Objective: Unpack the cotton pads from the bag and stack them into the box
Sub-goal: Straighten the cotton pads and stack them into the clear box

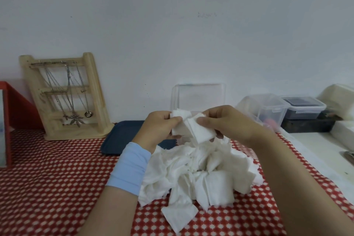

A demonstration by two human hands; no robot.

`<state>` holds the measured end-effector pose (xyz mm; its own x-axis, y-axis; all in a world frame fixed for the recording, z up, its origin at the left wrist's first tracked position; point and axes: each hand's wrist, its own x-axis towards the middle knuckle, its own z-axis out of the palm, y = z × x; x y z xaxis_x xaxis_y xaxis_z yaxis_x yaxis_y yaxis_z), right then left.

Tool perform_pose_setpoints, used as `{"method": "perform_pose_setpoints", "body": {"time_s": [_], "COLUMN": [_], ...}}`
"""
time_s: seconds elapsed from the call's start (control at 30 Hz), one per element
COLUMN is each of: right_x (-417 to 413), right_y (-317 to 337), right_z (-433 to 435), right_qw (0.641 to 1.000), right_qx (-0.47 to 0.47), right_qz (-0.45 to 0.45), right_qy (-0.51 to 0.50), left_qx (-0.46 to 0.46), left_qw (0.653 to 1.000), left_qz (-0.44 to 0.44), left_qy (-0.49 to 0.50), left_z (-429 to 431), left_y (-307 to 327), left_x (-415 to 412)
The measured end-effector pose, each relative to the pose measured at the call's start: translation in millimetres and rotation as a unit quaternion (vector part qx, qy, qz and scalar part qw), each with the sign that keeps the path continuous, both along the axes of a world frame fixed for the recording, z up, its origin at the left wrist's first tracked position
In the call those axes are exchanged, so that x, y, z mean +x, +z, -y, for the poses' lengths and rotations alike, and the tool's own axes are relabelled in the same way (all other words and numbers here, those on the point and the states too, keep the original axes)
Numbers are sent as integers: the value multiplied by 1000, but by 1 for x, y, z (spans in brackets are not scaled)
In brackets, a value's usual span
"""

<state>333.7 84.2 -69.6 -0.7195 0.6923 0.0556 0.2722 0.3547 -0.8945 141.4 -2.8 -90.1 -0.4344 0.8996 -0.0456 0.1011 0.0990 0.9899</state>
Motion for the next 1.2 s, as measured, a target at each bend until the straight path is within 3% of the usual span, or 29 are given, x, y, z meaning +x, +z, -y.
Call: {"method": "perform_pose_setpoints", "body": {"time_s": [0.13,0.37,0.47,0.67,0.8,0.9,1.07,1.13,1.2], "right_x": [-3,-9,-10,-17,-20,-20,-16,-6,7], "right_y": [-4,-3,4,5,2,-1,-1,2,7], "right_z": [-1,-1,4,13,11,6,4,0,-2], "right_qw": [997,988,985,989,986,986,992,997,980], "right_qx": [-50,-65,-67,-12,21,-33,-57,37,131], "right_qz": [-59,-117,-143,-81,-38,-56,-59,0,149], "right_qy": [2,-76,-75,-125,-163,-154,-99,-71,25], "left_qx": [-5,19,29,31,26,27,11,4,5], "left_qw": [1000,993,993,985,980,976,988,992,997], "left_qz": [-6,109,113,144,175,191,80,81,64], "left_qy": [-7,-41,-23,-94,-86,-102,-132,-93,-38], "left_z": [-1,0,-1,2,0,-2,1,0,0], "left_y": [-1,2,2,5,6,7,1,-1,0], "left_x": [5,11,11,12,14,15,8,3,-2]}}
